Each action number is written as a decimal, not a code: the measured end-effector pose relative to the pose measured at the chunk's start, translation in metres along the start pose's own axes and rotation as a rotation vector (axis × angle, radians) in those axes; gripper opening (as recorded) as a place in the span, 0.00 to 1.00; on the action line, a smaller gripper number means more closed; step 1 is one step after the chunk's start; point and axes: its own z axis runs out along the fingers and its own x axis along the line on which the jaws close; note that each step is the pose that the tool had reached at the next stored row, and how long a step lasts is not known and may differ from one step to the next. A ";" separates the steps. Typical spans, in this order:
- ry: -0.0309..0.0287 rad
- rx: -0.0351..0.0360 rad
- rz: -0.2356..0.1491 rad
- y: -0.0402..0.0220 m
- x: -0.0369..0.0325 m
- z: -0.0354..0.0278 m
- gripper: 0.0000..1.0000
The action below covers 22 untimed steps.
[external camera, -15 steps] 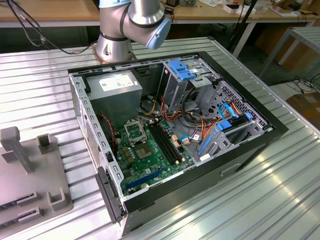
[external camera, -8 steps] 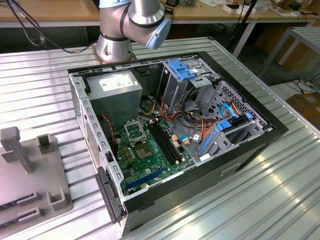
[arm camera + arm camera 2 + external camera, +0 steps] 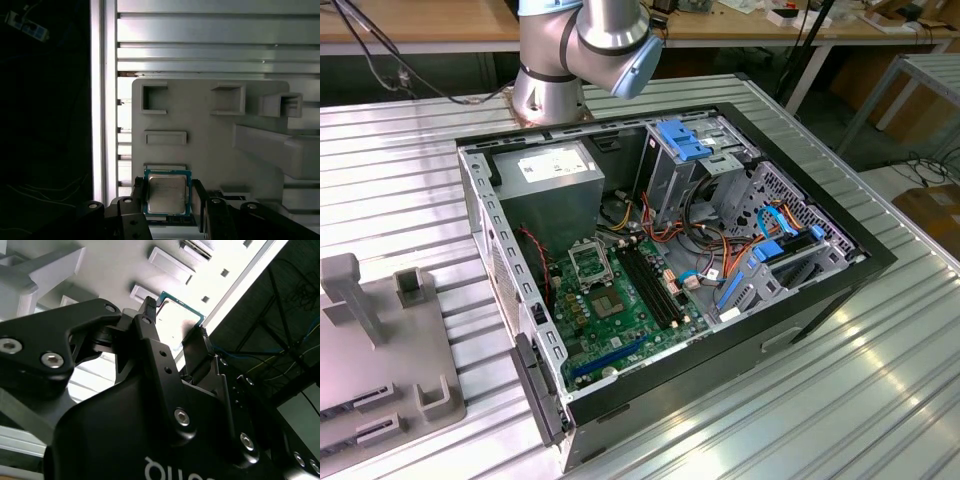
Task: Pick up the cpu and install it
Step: 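Pick up the cpu and move it towards the insertion slot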
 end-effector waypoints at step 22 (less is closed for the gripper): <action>0.0001 0.0000 0.000 -0.0004 0.0005 -0.0142 0.47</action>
